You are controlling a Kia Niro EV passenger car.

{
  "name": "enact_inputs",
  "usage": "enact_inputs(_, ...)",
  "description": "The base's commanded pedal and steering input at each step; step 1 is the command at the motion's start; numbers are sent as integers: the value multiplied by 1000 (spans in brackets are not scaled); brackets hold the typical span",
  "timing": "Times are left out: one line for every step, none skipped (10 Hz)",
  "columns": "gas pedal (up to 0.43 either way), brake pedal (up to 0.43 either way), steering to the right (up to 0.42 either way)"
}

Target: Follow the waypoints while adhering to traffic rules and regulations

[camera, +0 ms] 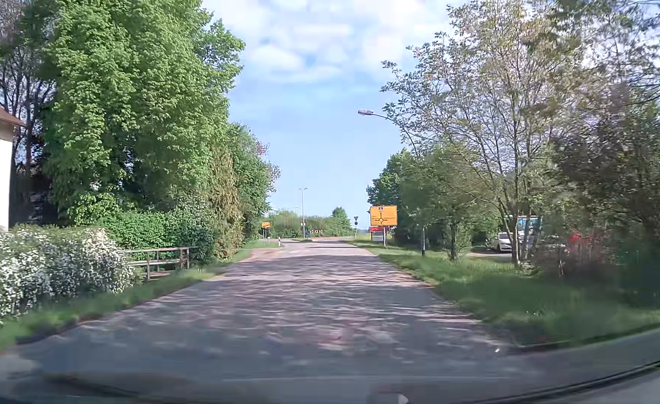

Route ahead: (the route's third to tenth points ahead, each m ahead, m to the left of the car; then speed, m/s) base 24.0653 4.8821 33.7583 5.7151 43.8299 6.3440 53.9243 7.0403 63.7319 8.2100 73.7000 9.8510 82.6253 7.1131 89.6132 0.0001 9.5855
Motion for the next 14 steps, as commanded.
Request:
enact_inputs(79,0,-14)
enact_inputs(79,0,-13)
enact_inputs(79,0,-13)
enact_inputs(79,0,-13)
enact_inputs(79,0,-12)
enact_inputs(79,0,-10)
enact_inputs(79,0,-10)
enact_inputs(79,0,-10)
enact_inputs(79,0,-9)
enact_inputs(79,0,-9)
enact_inputs(79,0,-9)
enact_inputs(67,0,-6)
enact_inputs(47,0,-4)
enact_inputs(47,0,-4)
